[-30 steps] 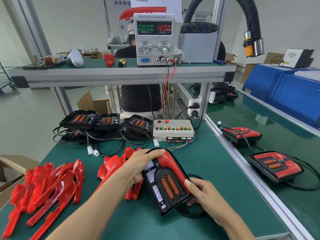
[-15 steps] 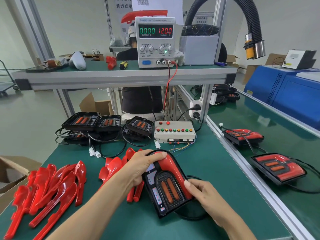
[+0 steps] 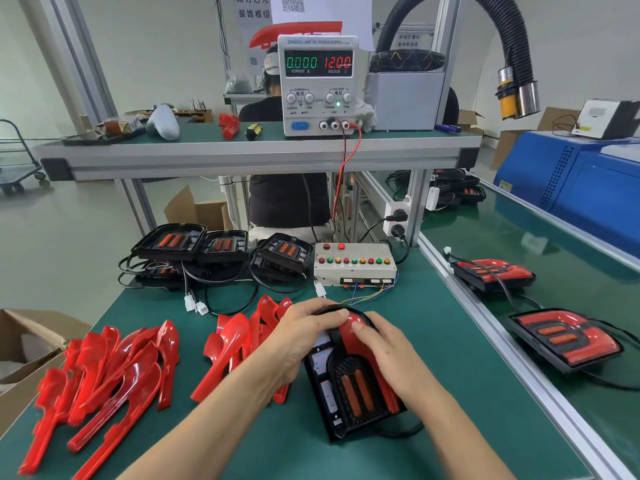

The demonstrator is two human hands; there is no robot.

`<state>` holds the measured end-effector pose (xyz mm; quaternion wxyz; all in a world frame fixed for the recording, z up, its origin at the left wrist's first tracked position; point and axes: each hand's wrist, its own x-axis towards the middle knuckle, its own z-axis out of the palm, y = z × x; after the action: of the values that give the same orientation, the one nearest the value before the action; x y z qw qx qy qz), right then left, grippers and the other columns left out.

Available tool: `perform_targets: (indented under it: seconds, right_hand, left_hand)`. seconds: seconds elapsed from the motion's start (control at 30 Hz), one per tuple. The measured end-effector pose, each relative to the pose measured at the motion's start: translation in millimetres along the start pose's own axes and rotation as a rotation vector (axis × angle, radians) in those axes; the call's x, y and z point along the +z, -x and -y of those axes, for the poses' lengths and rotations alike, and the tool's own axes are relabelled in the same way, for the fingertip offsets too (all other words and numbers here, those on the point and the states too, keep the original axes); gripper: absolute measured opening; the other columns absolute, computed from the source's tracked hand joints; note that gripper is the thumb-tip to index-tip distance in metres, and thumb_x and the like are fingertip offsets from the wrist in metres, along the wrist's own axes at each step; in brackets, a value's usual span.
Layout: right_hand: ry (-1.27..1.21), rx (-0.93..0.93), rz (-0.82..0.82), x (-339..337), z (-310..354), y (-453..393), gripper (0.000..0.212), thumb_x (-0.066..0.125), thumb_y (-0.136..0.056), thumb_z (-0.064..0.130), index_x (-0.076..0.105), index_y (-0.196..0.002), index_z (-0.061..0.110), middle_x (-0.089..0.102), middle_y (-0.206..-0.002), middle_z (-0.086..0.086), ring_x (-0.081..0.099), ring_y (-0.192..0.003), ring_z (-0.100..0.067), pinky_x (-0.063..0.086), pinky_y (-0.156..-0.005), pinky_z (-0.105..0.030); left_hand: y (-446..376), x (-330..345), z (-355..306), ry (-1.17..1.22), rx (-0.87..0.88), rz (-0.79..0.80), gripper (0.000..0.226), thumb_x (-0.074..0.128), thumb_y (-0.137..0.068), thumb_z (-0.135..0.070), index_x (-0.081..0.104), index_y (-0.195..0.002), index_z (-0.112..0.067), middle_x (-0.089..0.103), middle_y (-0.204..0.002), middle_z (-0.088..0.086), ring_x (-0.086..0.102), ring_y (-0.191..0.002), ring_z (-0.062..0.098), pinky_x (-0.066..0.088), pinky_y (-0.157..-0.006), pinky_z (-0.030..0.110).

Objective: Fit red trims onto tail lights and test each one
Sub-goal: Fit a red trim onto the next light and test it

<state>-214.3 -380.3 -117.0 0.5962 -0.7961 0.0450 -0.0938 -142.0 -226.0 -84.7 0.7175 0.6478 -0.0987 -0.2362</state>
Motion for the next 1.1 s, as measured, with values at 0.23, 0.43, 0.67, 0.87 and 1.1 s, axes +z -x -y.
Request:
perform_targets:
  seconds: [0.23,0.43,0.67,0.87,1.1]
  right_hand:
    - [0.011,0.017,-0.063,2.7,5.6,-2.0,0.031,0.053,-0.102,0.046,0.066,-0.088,0.023,0.068,-0.083,0.005,0.060,-0.080,-0.011,0.048,-0.082,-0.035]
    - [-0.056,0.008,-0.066,2.7,6.4,-0.9,0.045,0.055,-0.091,0.057,0.069,-0.092,0.014,0.070,-0.090,-0.013,0.059,-0.079,-0.011,0.052,-0.086,-0.045]
    - [-0.135,0.001,-0.093,2.7,2.9,-1.7,0.037,0.061,-0.091,0.054,0.072,-0.084,0.019,0.065,-0.073,0.005,0.057,-0.072,-0.009,0.048,-0.075,-0.039]
    - [-0.047,0.009,-0.068,1.0,0.1,-2.2,0.042,0.053,-0.099,0.057,0.070,-0.090,0.020,0.071,-0.083,-0.002,0.064,-0.078,-0.014,0.051,-0.083,-0.041]
    - [-0.071,-0.020,0.089,-19.5,-19.8,20.3,0.025,0.059,-0.096,0.051,0.070,-0.115,0.040,0.075,-0.111,0.011,0.070,-0.105,-0.006,0.051,-0.086,-0.016]
  left_hand:
    - [0.3,6.0,0.5,-0.018,0.005,-0.019,0.007,0.069,-0.089,-0.004,0.075,-0.093,-0.006,0.072,-0.085,0.012,0.068,-0.079,0.023,0.054,-0.079,0.035]
    - [-0.7,6.8,1.5,-0.078,0.041,-0.018,0.007,0.070,-0.090,-0.005,0.075,-0.093,-0.006,0.072,-0.084,0.009,0.068,-0.076,0.017,0.056,-0.071,0.026]
    - [0.0,9.5,1.0,-0.122,0.094,-0.025,0.007,0.068,-0.091,-0.005,0.074,-0.090,-0.008,0.071,-0.080,0.006,0.066,-0.072,0.012,0.054,-0.065,0.019]
    - [-1.0,4.7,-3.1,-0.175,0.061,0.042,0.017,0.067,-0.096,-0.015,0.071,-0.105,-0.001,0.072,-0.097,0.018,0.067,-0.090,0.023,0.053,-0.095,0.044]
    - [1.1,-5.0,-2.5,-0.106,0.036,0.103,0.030,0.076,-0.088,-0.018,0.070,-0.108,0.002,0.074,-0.101,0.020,0.069,-0.091,0.025,0.054,-0.095,0.043]
